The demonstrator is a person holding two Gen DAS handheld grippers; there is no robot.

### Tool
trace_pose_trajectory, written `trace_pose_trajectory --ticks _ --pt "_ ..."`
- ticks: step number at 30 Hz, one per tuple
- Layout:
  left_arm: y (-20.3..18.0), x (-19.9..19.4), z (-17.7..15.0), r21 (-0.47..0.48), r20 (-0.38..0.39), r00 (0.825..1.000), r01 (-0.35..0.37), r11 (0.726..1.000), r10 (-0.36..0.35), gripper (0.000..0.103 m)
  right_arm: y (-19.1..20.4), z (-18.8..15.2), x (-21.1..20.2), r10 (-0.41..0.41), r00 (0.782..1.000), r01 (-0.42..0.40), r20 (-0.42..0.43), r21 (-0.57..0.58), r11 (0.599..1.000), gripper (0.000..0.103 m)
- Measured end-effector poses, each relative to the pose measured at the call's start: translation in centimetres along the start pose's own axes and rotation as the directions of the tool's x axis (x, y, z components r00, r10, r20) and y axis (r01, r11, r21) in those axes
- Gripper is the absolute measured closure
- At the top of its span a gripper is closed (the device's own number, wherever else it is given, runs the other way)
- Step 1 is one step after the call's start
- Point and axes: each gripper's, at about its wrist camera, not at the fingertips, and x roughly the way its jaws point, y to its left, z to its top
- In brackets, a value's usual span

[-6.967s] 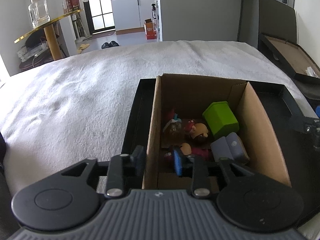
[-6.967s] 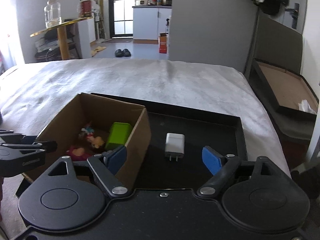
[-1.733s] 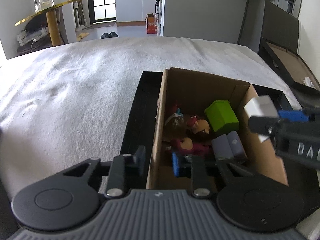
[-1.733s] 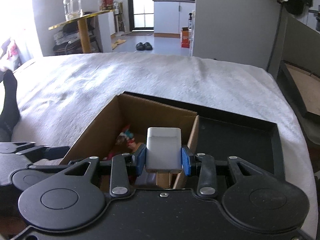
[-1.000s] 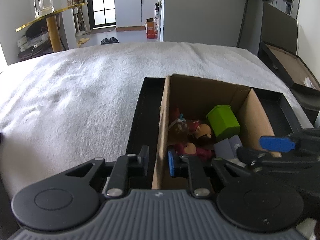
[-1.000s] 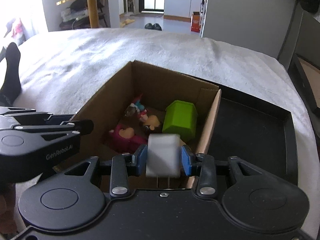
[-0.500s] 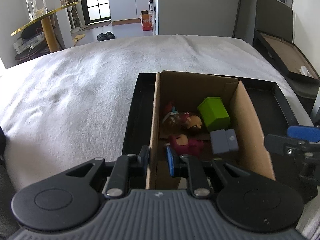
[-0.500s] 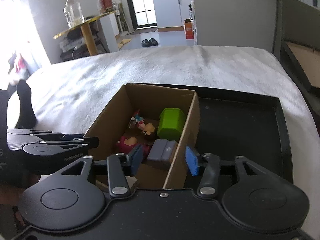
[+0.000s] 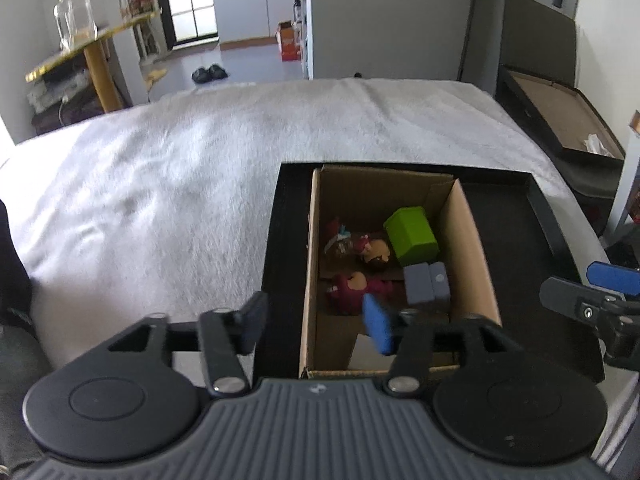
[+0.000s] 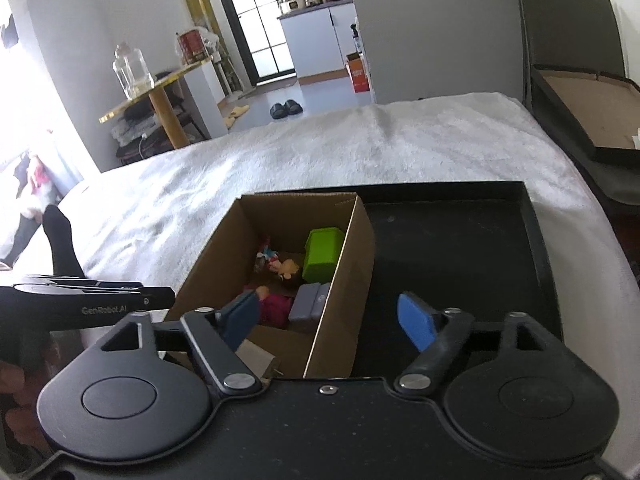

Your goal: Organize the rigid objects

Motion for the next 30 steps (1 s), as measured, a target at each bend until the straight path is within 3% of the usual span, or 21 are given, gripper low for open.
trace_pose_trajectory --ticks 7,12,21,30 --pt "-0.4 -2.6 0.5 0.018 0.021 1.0 0.02 1.0 -0.02 0.027 -0.6 0.3 -1.9 -0.021 1.0 0.02 0.018 0.031 0.999 0.013" --pt "-0.9 -4.5 0.7 0.018 0.036 0.998 0.049 0.999 -0.05 0.015 -0.9 0.6 -3.8 -0.038 0.999 0.036 0.038 0.05 0.998 0.003" --pt "-1.4 -8.0 0.6 0.021 0.058 0.992 0.113 0.993 -0.114 0.009 -0.7 0.9 -6.6 -0.126 0.991 0.123 0.04 0.058 0.991 0.0" --pt "-1.0 -10.2 -0.4 0.011 0.064 0.988 0.141 0.99 -0.142 0.009 -0.1 1.1 -9.6 -0.159 0.986 0.155 0.059 0.07 0.985 0.0"
